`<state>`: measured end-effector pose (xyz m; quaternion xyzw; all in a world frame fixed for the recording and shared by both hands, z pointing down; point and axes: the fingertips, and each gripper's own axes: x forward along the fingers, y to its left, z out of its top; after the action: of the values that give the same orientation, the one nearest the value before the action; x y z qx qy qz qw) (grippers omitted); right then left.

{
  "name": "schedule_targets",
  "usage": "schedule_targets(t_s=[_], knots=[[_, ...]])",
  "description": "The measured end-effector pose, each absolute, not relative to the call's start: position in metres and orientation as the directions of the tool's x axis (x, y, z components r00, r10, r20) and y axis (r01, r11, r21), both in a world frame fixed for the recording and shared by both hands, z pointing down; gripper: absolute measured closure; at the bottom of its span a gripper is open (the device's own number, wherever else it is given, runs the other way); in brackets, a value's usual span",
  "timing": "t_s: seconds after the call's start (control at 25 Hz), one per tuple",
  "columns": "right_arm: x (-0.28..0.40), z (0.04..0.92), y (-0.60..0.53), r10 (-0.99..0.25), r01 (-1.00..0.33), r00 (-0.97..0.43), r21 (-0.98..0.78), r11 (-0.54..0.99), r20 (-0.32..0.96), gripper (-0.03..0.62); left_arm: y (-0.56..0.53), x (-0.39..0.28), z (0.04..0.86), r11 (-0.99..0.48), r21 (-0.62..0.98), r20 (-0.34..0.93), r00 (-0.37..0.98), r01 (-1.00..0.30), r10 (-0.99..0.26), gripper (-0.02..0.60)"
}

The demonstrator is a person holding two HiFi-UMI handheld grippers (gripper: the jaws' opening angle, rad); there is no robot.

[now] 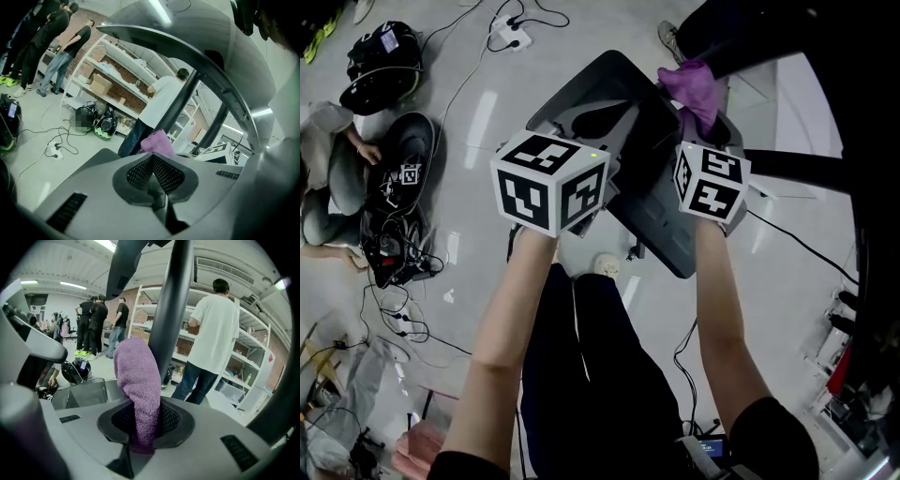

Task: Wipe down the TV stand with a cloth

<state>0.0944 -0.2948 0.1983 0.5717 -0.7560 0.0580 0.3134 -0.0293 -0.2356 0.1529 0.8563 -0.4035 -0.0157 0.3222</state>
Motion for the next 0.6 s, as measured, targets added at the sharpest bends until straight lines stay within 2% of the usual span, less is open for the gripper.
schedule_targets(t_s=[0.6], knots=[[0.124, 0.145, -0.257, -0.881, -0.931, -0.154, 0.232, 0.281, 0.448, 0.505, -0.221, -0.005, 0.134, -0.479, 0.554, 0.221, 0.675, -0.681, -0.704, 0.577]])
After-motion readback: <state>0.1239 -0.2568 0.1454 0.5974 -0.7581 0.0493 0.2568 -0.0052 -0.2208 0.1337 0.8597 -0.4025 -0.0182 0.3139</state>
